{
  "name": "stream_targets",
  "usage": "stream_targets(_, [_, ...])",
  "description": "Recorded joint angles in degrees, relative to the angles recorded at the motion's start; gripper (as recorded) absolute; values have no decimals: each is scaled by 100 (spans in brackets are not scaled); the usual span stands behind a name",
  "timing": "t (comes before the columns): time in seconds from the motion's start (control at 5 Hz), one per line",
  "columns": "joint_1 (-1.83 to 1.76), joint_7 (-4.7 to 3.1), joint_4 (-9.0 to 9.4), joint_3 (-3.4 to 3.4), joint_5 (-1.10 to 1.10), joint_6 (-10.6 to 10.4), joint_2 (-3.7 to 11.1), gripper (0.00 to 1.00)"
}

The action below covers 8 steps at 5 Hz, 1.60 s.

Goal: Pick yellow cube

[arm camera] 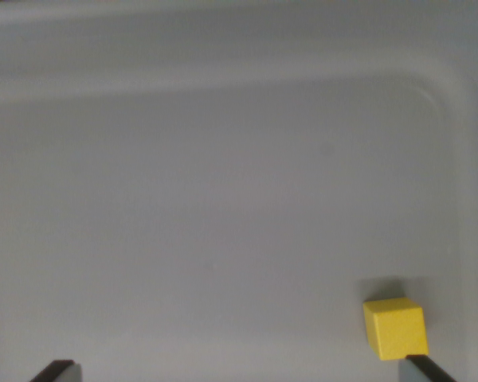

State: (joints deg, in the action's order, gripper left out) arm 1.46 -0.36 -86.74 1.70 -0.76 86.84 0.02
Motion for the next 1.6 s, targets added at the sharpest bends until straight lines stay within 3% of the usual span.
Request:
stream_targets(0.2, [0,0,0,0,0,0,0,0])
stream_targets(0.4, [22,-70,90,25,-16,-108,38,0])
stream_targets(0.6, [22,-70,90,25,-16,-108,38,0])
stream_targets(0.8, [49,-160,207,56,-37,-247,87,0])
stream_targets(1.0, [49,-160,207,56,-37,-247,87,0])
stream_targets(1.2, [83,-269,348,94,-63,-416,147,0])
stream_targets(1.4, [83,-269,348,94,-63,-416,147,0])
stream_targets(1.6, [122,-393,509,138,-92,-608,214,0])
